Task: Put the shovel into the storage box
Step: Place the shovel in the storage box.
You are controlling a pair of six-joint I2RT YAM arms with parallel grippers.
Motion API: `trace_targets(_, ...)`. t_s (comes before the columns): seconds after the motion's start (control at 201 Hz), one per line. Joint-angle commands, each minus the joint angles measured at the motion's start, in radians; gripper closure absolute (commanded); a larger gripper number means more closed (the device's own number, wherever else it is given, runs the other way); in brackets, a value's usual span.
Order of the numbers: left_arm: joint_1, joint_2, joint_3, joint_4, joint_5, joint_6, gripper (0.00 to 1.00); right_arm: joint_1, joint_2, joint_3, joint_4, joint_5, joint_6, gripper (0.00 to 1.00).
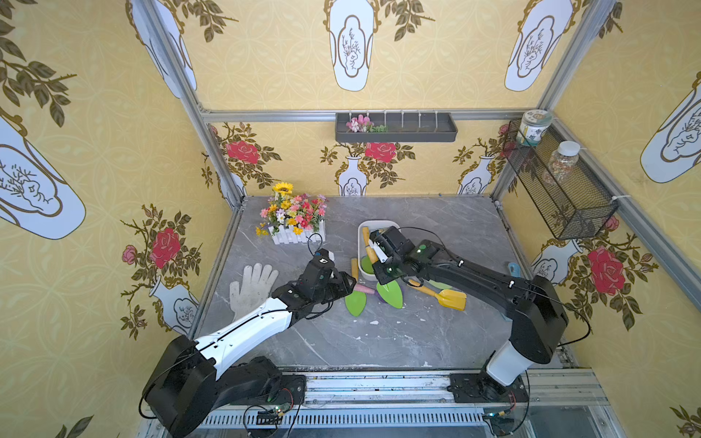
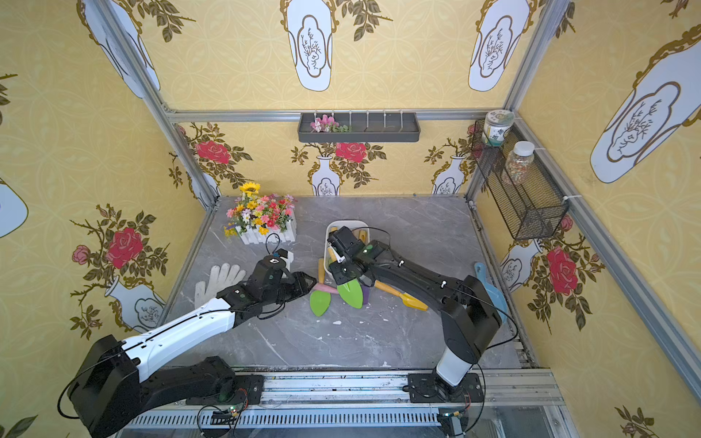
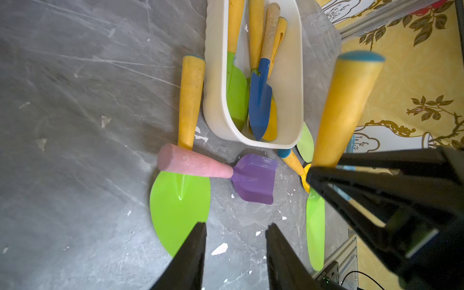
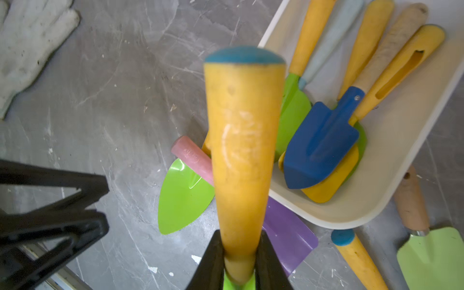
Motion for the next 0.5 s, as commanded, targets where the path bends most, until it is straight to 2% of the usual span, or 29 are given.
trace_targets(0.0,0.001,0.008,0.004,0.018,0.015,0.009,0.56,-0.030,0.019,0.047,-0.030,0.008,0.031,0.78)
trace_targets(0.498,0.000,-0.026,-0.033,0.027,0.023,-0.005,0.56,-0.142,0.239,0.330,-0.101,0.113,0.123,0.78)
